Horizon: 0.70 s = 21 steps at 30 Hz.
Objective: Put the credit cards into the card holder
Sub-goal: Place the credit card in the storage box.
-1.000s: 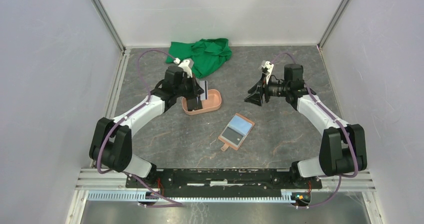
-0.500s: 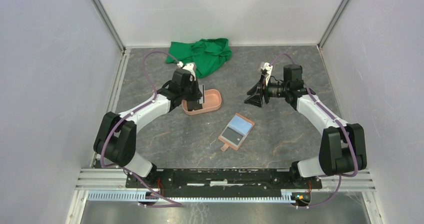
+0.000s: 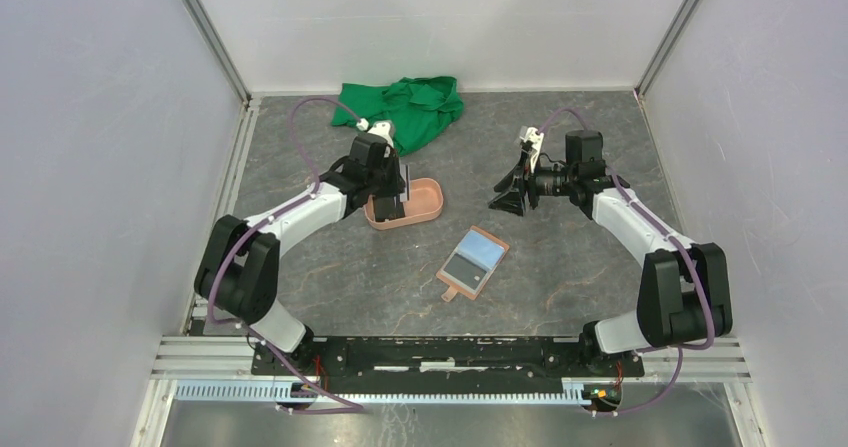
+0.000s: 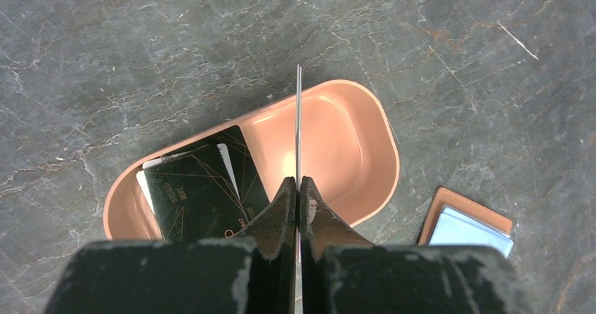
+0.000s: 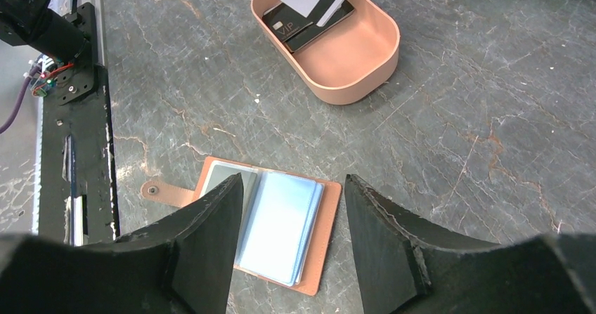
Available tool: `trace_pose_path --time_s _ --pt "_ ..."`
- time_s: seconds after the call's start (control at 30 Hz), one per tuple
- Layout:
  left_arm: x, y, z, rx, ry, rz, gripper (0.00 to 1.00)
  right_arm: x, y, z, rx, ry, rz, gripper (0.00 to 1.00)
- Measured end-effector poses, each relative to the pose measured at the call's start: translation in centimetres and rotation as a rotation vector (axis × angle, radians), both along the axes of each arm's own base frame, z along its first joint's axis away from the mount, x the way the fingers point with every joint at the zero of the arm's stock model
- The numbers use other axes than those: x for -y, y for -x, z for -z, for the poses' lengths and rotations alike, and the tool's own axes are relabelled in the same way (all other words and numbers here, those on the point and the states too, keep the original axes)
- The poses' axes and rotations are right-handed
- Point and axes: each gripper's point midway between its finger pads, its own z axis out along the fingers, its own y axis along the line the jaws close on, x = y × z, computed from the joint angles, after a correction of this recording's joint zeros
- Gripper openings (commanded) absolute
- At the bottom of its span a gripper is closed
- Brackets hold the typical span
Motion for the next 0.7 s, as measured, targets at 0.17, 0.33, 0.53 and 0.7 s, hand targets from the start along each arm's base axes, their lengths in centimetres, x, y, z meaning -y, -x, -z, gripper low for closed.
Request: trace_pose_path --time_s 0.17,0.33,0.53,0.7 --pt "0.0 -0.1 1.6 -0.039 -0.011 -0.019 0.02 0.0 0.0 0.4 -0.009 0.005 -0.004 0.61" --pt "0.2 0.0 1.8 -0.050 -0.006 -0.025 0.02 0.0 0.1 0.6 -0.010 0.008 -0.006 0.61" --pt "0.4 0.2 2.0 -0.061 -0.001 -0.026 0.02 0.1 0.2 1.0 -0.027 0.013 -0.008 0.60" --pt "0.7 -0.2 3.0 -0.092 -0.005 -0.037 0.02 0.1 0.2 1.1 -0.024 0.015 -0.010 0.61"
